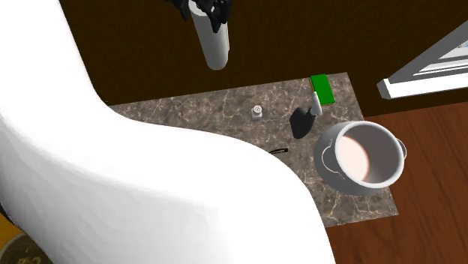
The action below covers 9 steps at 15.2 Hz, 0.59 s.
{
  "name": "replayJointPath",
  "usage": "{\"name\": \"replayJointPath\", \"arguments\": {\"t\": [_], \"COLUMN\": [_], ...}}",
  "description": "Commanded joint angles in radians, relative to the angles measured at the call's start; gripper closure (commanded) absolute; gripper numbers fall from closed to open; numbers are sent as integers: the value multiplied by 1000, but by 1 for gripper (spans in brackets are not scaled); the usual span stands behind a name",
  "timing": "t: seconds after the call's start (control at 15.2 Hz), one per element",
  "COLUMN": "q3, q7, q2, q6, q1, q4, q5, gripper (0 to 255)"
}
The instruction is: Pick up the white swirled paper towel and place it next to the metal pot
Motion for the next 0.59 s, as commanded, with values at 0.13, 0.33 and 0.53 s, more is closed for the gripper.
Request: {"name": "replayJointPath", "arguments": {"t": [0.13, 0.33, 0.53], "q3": [-10, -41, -82], "q7": [-66, -136, -209], "q2": [-187, -320, -436], "q6": [79, 122, 147], "q1": [-106, -162, -199], "q4": [-247, -408, -538], "q5": [92, 159, 212], "gripper": [255, 255, 255]}}
